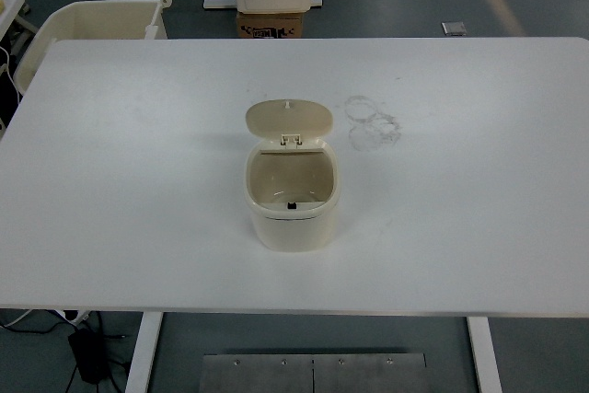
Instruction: Open trash can
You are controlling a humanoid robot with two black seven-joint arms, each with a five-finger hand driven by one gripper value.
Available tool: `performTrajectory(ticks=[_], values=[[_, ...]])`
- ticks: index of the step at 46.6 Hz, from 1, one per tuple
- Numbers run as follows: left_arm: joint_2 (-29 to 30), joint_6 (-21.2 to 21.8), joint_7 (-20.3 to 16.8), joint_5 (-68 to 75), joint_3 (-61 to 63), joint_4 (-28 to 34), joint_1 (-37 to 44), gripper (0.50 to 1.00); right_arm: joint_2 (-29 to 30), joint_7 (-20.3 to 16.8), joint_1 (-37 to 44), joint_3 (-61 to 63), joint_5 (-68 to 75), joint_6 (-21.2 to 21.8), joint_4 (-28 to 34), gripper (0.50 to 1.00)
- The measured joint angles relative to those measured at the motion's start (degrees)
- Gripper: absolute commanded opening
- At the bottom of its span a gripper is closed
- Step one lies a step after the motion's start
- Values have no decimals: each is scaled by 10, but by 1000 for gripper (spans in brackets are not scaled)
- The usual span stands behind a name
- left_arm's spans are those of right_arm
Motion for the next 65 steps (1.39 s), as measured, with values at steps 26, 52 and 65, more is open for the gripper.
performTrajectory(ticks=[26,52,65], values=[[-17,69,-76,-137,-201,97,251,1000,0,0,0,0,0,0,0,993],[-167,60,-116,-155,-370,261,431,1000,0,0,0,1,1,-1,-3,993],[-246,35,-123,-157,-378,340,444,1000,0,0,2,1,-1,-2,-3,993]])
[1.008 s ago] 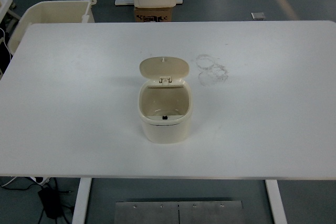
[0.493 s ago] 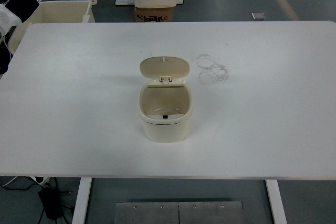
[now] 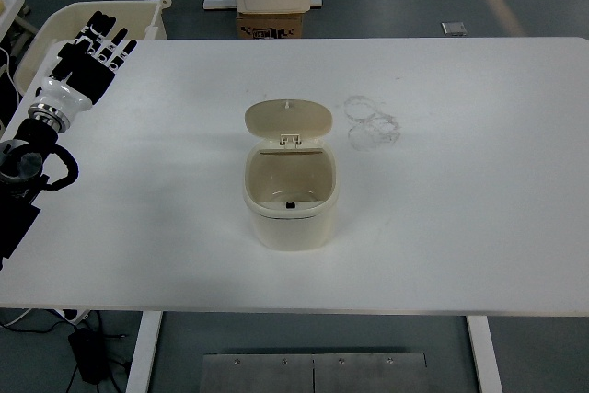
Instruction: Open trash can
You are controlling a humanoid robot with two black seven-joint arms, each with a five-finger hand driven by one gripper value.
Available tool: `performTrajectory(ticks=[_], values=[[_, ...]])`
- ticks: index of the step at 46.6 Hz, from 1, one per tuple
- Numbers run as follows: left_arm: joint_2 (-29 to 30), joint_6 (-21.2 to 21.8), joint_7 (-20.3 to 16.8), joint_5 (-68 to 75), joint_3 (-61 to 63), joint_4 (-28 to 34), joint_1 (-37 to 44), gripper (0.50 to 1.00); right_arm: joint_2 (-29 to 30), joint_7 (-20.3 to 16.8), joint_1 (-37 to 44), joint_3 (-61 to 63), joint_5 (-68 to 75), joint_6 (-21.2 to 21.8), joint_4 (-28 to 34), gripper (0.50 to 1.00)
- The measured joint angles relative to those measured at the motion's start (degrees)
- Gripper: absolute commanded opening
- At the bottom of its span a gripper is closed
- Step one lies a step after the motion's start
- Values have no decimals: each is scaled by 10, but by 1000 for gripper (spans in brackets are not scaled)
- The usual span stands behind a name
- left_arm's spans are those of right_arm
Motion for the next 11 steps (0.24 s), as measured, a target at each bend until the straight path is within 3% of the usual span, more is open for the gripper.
performTrajectory(ticks=[11], values=[[-19,-3,0,-6,0,20,1,1000,0,0,1,2,0,1,0,993]])
